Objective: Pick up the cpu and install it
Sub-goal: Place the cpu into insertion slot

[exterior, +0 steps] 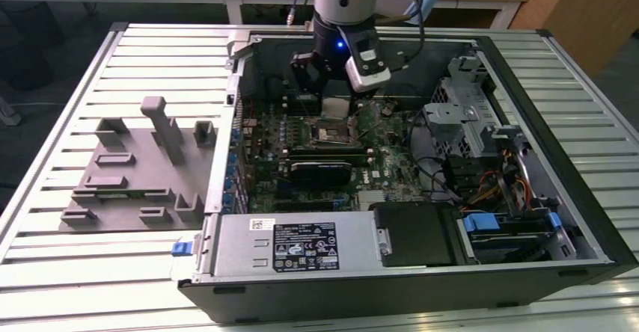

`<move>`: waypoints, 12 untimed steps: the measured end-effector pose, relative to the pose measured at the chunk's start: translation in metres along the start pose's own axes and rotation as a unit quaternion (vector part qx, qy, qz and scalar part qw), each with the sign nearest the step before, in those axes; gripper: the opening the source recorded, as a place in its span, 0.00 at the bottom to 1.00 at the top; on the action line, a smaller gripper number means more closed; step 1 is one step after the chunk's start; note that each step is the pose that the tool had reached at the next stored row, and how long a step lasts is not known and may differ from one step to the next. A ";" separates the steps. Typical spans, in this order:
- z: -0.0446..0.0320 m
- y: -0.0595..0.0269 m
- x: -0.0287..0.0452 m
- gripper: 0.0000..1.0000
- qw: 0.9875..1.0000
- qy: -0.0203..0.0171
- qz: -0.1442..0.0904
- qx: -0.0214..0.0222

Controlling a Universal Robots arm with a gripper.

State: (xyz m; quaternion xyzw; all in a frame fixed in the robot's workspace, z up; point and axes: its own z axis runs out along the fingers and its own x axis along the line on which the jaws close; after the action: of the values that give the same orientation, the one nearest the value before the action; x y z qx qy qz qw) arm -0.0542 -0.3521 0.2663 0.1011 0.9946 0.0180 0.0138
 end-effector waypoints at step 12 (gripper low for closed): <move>0.0000 0.0000 0.0000 0.54 0.999 -0.002 0.039 0.001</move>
State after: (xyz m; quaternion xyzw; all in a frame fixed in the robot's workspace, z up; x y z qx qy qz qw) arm -0.0542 -0.3521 0.2663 0.1403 0.9899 0.0174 0.0145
